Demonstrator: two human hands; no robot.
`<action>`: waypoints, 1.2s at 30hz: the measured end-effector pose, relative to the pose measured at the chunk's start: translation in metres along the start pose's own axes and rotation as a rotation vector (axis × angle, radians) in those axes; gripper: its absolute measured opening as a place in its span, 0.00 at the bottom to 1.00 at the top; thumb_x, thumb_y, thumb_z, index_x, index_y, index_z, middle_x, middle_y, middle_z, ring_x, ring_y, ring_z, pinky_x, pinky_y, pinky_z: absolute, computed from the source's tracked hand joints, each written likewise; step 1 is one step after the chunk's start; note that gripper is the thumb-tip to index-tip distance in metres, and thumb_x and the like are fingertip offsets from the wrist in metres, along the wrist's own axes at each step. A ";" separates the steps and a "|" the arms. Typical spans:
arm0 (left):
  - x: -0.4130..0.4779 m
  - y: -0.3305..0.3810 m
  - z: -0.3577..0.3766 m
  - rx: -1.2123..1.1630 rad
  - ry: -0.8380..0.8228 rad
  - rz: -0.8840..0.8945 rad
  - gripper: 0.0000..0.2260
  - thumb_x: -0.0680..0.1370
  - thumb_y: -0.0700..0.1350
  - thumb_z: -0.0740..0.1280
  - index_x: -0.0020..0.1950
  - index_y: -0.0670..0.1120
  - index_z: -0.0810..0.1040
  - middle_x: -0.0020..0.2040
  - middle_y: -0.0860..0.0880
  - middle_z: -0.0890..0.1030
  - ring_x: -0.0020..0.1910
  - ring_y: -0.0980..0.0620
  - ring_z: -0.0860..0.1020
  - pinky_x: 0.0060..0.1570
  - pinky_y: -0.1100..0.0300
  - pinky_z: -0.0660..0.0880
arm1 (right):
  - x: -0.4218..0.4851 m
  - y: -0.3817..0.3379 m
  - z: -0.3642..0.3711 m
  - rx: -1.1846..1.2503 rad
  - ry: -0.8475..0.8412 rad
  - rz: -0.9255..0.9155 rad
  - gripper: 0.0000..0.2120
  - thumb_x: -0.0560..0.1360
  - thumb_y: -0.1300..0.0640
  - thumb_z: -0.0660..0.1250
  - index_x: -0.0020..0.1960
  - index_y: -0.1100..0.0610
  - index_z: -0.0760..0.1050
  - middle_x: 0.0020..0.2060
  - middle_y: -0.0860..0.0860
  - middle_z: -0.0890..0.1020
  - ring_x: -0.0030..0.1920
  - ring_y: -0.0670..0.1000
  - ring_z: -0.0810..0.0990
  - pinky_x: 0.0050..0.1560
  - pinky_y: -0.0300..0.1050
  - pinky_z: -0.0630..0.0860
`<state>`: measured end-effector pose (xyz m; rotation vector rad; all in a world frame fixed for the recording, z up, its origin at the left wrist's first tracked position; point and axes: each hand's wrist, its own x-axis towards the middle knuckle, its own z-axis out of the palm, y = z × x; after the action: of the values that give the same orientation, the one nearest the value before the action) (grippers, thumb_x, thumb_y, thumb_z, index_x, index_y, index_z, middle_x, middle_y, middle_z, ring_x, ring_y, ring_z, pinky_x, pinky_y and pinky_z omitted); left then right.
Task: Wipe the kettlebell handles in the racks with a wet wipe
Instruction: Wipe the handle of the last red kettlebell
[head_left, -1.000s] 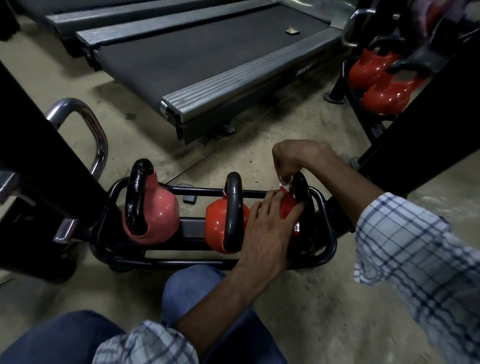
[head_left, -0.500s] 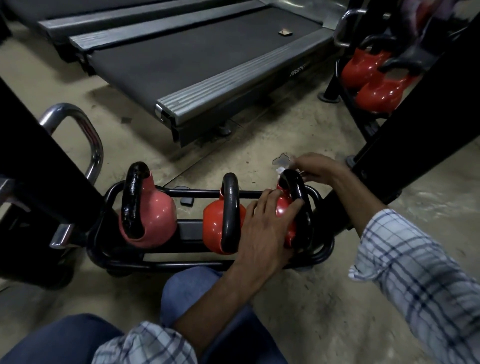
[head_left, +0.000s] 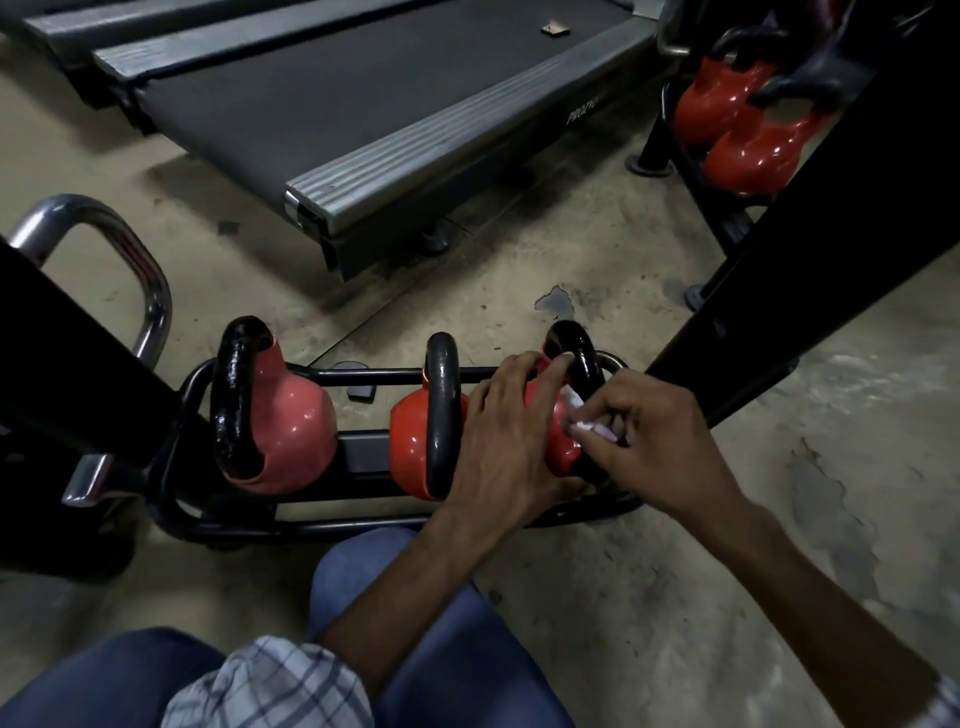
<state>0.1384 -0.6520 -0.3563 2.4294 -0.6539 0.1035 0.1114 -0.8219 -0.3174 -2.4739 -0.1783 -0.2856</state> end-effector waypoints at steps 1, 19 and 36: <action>0.001 0.000 -0.001 0.003 -0.009 0.012 0.55 0.60 0.63 0.80 0.80 0.54 0.55 0.77 0.47 0.61 0.75 0.48 0.63 0.72 0.51 0.60 | -0.003 -0.001 0.001 -0.009 0.012 0.004 0.07 0.68 0.63 0.79 0.42 0.54 0.84 0.37 0.46 0.80 0.36 0.44 0.78 0.38 0.33 0.72; 0.001 -0.007 -0.007 0.036 -0.095 0.079 0.54 0.61 0.58 0.81 0.81 0.56 0.56 0.76 0.44 0.61 0.74 0.44 0.63 0.71 0.46 0.62 | -0.090 -0.003 0.058 0.485 0.511 0.382 0.10 0.73 0.70 0.73 0.47 0.56 0.81 0.47 0.51 0.84 0.52 0.50 0.85 0.55 0.39 0.81; 0.005 0.001 -0.009 0.076 -0.102 0.042 0.55 0.58 0.63 0.81 0.80 0.57 0.56 0.78 0.45 0.60 0.76 0.45 0.61 0.72 0.48 0.60 | -0.001 0.054 0.021 0.436 -0.489 0.489 0.11 0.78 0.68 0.67 0.49 0.55 0.85 0.45 0.52 0.88 0.48 0.50 0.87 0.52 0.49 0.80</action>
<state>0.1429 -0.6492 -0.3474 2.5074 -0.7586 0.0220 0.1246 -0.8512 -0.3654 -2.0244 0.1522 0.5170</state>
